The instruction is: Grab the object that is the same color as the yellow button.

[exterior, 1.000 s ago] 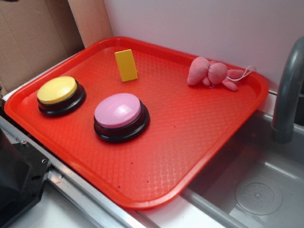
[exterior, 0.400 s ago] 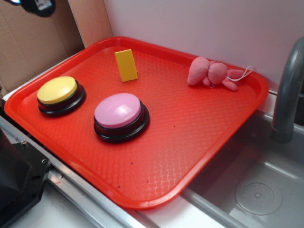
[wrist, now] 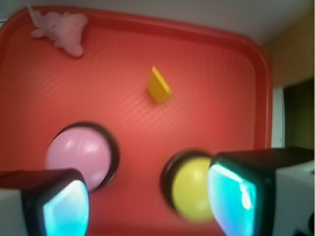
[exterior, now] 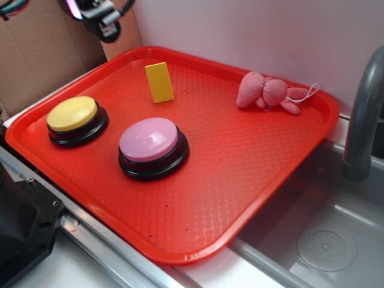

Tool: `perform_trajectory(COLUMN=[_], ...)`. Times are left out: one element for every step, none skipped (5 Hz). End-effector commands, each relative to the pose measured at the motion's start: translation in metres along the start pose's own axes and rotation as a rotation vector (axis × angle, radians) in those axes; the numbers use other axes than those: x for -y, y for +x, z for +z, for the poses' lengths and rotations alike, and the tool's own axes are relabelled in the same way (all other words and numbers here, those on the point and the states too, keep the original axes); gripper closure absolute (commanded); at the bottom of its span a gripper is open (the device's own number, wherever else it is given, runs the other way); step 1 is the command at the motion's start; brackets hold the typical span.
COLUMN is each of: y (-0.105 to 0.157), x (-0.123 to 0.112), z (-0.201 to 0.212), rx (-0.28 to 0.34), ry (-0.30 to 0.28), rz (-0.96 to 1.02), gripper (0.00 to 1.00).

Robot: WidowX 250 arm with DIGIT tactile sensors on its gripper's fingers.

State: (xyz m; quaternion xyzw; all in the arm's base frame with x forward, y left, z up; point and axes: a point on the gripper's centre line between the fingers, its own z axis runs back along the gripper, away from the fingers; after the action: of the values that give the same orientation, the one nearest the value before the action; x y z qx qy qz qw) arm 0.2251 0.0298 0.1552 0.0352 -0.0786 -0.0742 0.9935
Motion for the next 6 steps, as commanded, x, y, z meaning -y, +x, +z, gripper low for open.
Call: perform_trajectory(y=[0.042, 0.049, 0.054, 0.056, 0.06, 0.061], x=[-0.018, -0.024, -0.027, -0.028, -0.029, -0.027], z=[-0.052, -0.075, -0.095, -0.106, -0.113, -0.113], rx=[0.102, 0.069, 0.047, 0.033, 0.046, 0.052], ry=[0.043, 0.061, 0.082, 0.069, 0.05, 0.048], rz=[-0.097, -0.123, -0.155, -0.147, -0.129, -0.129], gripper=[0.0, 0.0, 0.0, 0.0, 0.05, 1.0])
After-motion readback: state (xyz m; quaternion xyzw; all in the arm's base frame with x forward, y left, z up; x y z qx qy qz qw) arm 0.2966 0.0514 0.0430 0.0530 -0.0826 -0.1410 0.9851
